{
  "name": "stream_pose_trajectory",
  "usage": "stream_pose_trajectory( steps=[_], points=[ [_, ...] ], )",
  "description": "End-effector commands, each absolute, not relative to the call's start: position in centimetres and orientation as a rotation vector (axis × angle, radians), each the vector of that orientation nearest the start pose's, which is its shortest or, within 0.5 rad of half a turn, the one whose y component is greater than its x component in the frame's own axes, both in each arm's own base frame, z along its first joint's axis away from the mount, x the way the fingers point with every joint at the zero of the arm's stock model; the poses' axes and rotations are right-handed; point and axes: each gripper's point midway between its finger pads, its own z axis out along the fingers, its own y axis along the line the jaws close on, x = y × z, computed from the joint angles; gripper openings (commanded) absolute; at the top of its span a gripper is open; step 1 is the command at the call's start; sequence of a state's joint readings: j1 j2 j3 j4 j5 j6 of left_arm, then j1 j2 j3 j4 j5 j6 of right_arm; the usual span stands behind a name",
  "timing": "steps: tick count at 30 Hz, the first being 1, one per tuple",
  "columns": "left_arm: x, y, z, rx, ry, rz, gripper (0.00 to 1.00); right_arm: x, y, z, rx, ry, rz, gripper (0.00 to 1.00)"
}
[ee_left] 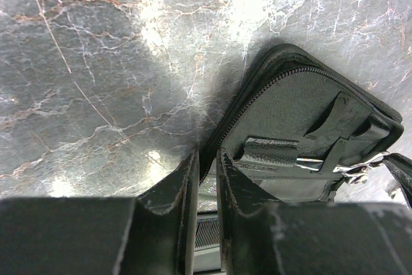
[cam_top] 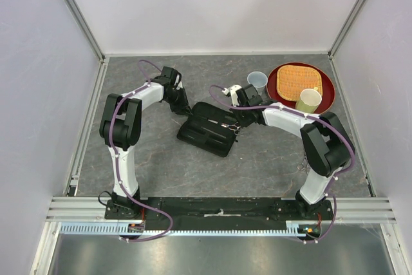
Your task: Sort the hair-cutting tools
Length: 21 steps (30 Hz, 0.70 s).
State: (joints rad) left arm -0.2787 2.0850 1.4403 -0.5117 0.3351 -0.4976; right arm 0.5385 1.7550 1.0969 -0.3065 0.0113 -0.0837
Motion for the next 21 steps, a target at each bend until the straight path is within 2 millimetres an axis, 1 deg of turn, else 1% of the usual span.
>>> stream_pose_trajectory(
  steps=[1,6,10,13,17,21],
  points=[
    [37.8,-18.2,-2.8,-0.172,2.94,-0.487,0.22,36.3,22.1,6.0,-0.701,2.361,0.248,0.0],
    [37.3,-18.3,-3.1,-0.169,2.954,-0.493,0.21,37.1,23.0,5.8,-0.624,2.359,0.29,0.0],
    [37.3,-18.7,-2.9,-0.162,2.947,-0.53,0.2,37.6,23.8,6.0,-0.592,2.352,0.334,0.0],
    [37.4,-19.2,-2.7,-0.155,2.942,-0.562,0.18,37.8,24.4,6.2,-0.536,2.354,0.376,0.0],
    [37.2,-19.6,-2.6,-0.153,2.942,-0.589,0.17,38.2,25.5,6.4,-0.414,2.352,0.455,0.0],
    [37.2,-20.0,-2.4,-0.154,2.933,-0.612,0.17,38.1,26.1,6.0,-0.335,2.355,0.512,0.0]
  ],
)
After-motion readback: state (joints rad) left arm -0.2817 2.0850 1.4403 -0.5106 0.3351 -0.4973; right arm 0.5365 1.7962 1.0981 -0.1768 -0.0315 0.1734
